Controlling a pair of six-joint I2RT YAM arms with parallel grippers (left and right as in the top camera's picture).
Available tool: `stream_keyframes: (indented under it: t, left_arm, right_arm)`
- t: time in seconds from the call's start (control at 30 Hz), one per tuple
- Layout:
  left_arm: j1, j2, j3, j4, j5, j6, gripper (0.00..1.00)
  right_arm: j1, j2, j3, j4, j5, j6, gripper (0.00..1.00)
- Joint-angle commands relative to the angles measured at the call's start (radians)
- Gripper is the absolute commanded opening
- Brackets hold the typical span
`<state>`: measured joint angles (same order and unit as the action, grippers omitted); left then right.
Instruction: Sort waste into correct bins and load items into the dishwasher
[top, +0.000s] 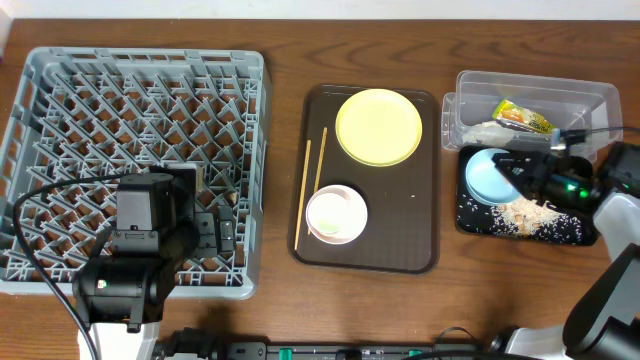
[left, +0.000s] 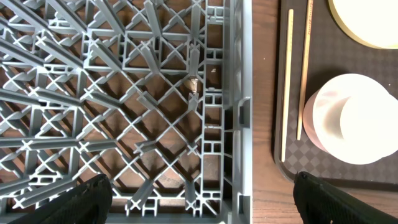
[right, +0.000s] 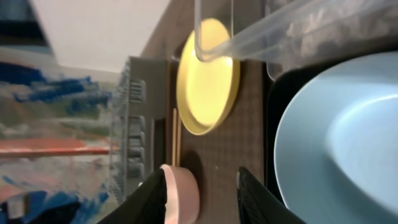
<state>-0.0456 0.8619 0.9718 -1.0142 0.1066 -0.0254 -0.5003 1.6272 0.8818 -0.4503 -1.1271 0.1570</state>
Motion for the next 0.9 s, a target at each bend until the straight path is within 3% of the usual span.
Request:
stream_keyframes:
  t: [0.0, 0.2, 0.3, 0.4, 0.5, 0.53, 0.57, 0.67, 0.7, 0.73, 0.77, 0.8, 0.87]
  left_arm:
    - [0.005, 0.0, 0.023, -0.003, 0.013, -0.002, 0.95]
    - [0.005, 0.0, 0.023, -0.003, 0.013, -0.002, 0.95]
    - [0.005, 0.0, 0.023, -0.003, 0.013, -0.002, 0.95]
    - [0.005, 0.0, 0.023, -0.003, 0.013, -0.002, 0.95]
    - [0.005, 0.0, 0.023, -0.003, 0.013, -0.002, 0.95]
    - [0.005, 0.0, 0.023, -0.003, 0.013, -0.002, 0.95]
    - [0.005, 0.0, 0.023, -0.003, 0.013, -0.002, 0.95]
    - [0.005, 0.0, 0.023, -0.003, 0.013, -0.002, 0.95]
    - [0.005, 0.0, 0.023, -0.003, 0.013, -0.002, 0.95]
    - [0.005, 0.0, 0.023, -0.003, 0.013, -0.002, 0.95]
    - [0.005, 0.0, 0.023, -0.003, 0.013, -0.002, 0.95]
    - [0.005, 0.0, 0.023, -0.003, 0.013, -0.002, 0.95]
    - [0.005, 0.0, 0.023, -0.003, 0.013, -0.002, 0.95]
  right_arm:
    - [0.055, -0.047, 0.031, -0.035, 0.104, -0.045, 0.36]
    - [0.173, -0.142, 0.138, -0.265, 0.528, -0.076, 0.4]
    - [0.245, -0.163, 0.185, -0.346, 0.745, -0.076, 0.5]
    - [0.317, -0.165, 0.203, -0.373, 0.858, -0.103, 0.54]
    - [0.365, -0.165, 0.203, -0.375, 0.906, -0.103, 0.65]
    - [0.376, -0.165, 0.203, -0.371, 0.914, -0.103, 0.53]
    - [0.381, -0.165, 0.203, -0.369, 0.919, -0.105, 0.01]
    - [0.381, -0.165, 0.203, -0.364, 0.917, -0.1, 0.01]
    - [0.381, -0.165, 0.203, -0.359, 0.918, -0.093, 0.08]
    - [0.381, -0.165, 0.203, -0.352, 0.917, -0.084, 0.42]
    - [0.381, -0.165, 0.203, -0.348, 0.917, -0.083, 0.47]
    - [0.381, -0.165, 0.203, -0.347, 0.913, -0.085, 0.01]
    - [0.381, -0.165, 0.203, -0.348, 0.914, -0.091, 0.01]
